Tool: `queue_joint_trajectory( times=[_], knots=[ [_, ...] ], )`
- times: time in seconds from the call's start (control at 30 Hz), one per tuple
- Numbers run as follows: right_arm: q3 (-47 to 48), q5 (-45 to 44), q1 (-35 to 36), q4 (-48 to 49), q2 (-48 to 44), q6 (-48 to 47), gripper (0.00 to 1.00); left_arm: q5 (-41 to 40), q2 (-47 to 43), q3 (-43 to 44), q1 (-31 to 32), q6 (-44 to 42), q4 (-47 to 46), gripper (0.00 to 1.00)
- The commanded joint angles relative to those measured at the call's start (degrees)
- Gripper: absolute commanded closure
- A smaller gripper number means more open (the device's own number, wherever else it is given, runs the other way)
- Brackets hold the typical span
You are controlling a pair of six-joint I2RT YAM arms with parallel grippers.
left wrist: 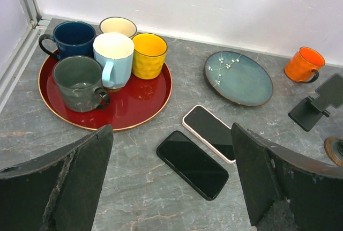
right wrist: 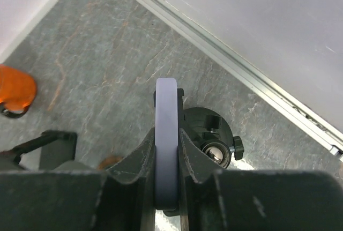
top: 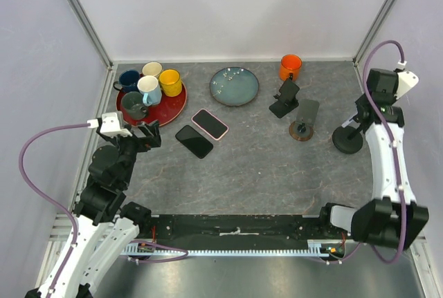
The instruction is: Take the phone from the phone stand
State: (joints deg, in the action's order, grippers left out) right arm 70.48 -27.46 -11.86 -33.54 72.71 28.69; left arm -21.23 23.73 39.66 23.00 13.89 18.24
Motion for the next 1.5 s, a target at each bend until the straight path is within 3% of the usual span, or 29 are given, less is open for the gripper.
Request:
queue_joint_trajectory(
  times=[0.0,0.23,0.37,0.53,0.77,1.07,1.47],
  knots=[
    [-2.5,4.8,1.0,6.9,-9.7,1.1,1.00,2.1,1.0,-0.2,0.2,-2.1,-2.6,0.03],
    [-6.7,13.4,10.8,6.6,-16.1,1.0,1.00,4.6,3.2,-0.6,0.2,-2.5,-3.2,0.03],
    [-11.7,14.2,22.6,7.6,-19.2,2.2,1.00,6.4,4.1,-1.2,0.2,-2.8,-4.3,0.03],
    [-17.4,19.5,32.2,13.7,-20.8,4.5,1.00,10.1,6.6,-1.6,0.2,-3.0,-5.3,0.04],
    [-15.5,10.7,54.6,21.7,-13.0,-0.4,1.00,13.8,8.4,-2.2,0.2,-4.2,-6.5,0.04],
    [-17.7,9.8,62.5,28.4,-8.3,-4.3,1.00,16.7,8.8,-2.8,0.2,-5.2,-7.8,0.04],
    [-18.4,10.1,63.7,27.7,-9.5,-5.7,0.52,26.5,14.5,-0.3,0.4,-1.2,-6.7,0.03]
  ],
)
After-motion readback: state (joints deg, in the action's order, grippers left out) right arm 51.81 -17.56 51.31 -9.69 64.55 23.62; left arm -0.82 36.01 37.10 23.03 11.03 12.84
